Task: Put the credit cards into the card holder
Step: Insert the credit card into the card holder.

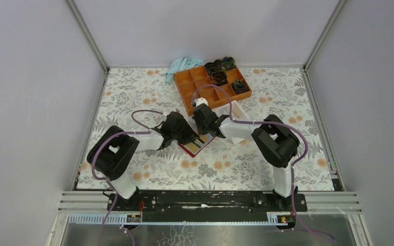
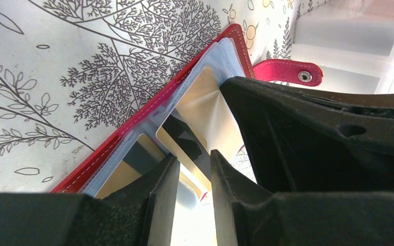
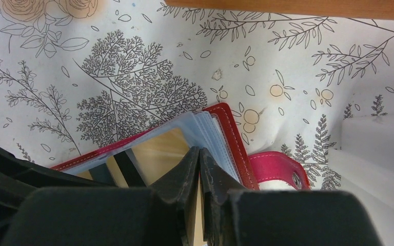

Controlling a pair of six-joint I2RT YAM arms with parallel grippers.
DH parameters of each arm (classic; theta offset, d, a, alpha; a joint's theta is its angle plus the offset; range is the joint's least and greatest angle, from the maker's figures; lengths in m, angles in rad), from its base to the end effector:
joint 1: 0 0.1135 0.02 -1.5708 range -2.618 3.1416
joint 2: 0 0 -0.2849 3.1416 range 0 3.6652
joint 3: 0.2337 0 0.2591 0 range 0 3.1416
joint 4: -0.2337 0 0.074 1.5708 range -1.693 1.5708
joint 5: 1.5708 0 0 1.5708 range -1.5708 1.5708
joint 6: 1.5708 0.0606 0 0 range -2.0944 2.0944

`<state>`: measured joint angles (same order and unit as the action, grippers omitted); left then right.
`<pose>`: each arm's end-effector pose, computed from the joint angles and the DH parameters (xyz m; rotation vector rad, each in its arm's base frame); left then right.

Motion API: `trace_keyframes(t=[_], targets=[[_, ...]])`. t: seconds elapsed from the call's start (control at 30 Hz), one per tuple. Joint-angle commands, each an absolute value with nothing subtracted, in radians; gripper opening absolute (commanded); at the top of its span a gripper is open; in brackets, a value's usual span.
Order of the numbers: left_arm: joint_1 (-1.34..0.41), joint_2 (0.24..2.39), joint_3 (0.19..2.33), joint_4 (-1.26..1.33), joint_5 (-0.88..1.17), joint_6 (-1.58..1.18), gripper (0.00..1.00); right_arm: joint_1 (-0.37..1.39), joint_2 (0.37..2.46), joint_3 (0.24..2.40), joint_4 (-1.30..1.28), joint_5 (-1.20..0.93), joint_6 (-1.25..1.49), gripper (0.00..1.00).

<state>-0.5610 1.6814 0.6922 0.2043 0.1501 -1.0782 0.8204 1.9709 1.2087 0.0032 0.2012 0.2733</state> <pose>0.2787 -0.1858 0.1244 -0.5778 2.4966 -0.9074 0.3167 0.3220 0.1535 -0.5322 2.2710 0.3198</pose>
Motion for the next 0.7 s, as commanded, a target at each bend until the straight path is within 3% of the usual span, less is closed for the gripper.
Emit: trace_keyframes(t=[0.0,0.37,0.67], targets=[[-0.588,1.73,0.66,0.187,0.111,-1.057,0.36,0.857,2.043,1.182,-0.073,0.074,0.299,0.13],[-0.589,1.531,0.548,0.101,0.064,-1.059,0.37,0.857,2.036,1.177,-0.068,0.086,0.302,0.13],[-0.589,1.49,0.508,0.144,0.048,-1.087,0.37,0.858,2.022,1.177,-0.069,0.11,0.3,0.15]])
